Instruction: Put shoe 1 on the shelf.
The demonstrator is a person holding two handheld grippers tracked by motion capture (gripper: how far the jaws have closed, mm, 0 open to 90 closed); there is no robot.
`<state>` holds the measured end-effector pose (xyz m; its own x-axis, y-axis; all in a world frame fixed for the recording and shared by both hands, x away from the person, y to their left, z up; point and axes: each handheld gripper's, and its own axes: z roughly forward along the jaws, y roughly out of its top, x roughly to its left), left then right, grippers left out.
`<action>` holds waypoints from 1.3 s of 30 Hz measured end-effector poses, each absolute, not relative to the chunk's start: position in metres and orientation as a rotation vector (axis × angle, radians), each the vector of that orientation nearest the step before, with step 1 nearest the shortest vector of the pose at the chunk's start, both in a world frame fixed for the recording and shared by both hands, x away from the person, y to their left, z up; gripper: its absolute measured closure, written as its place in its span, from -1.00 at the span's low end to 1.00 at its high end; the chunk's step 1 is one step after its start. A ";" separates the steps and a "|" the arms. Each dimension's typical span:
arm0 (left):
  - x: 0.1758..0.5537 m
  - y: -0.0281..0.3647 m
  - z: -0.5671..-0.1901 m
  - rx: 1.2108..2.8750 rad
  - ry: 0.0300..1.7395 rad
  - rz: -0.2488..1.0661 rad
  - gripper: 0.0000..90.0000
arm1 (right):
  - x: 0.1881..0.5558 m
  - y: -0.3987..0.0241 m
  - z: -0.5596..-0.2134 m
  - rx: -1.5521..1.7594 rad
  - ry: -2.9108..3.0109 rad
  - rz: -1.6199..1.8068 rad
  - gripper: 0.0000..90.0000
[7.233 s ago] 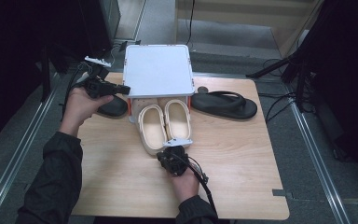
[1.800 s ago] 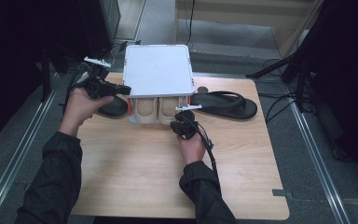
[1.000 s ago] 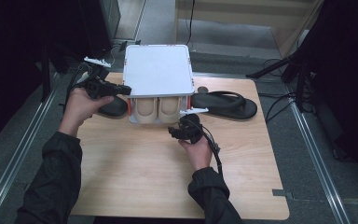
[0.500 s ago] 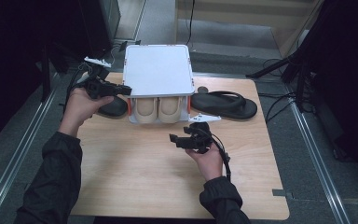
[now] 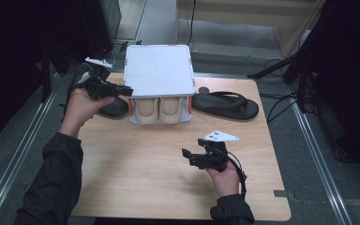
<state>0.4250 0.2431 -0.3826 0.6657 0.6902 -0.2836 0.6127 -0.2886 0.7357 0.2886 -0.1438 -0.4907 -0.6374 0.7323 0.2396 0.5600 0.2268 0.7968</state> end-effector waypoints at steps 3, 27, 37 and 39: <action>0.425 0.243 -0.382 1.997 1.020 0.124 0.67 | 0.282 -0.153 -0.496 1.217 2.348 1.388 -0.62; 0.402 0.272 -0.361 1.897 1.122 0.204 -0.06 | 0.293 -0.163 -0.504 1.289 2.359 1.330 -0.56; 0.404 0.292 -0.375 1.906 1.203 0.200 0.23 | 0.299 -0.156 -0.504 1.272 2.386 1.323 -0.56; 0.404 0.296 -0.378 1.899 1.209 0.205 0.43 | 0.300 -0.155 -0.505 1.268 2.387 1.323 -0.55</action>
<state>0.4038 0.2958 -0.3782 0.5184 0.8051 -0.2882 0.6653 -0.1680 0.7275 0.3001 -0.1546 -0.5045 -0.6378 0.7235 0.2642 0.6074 0.2616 0.7501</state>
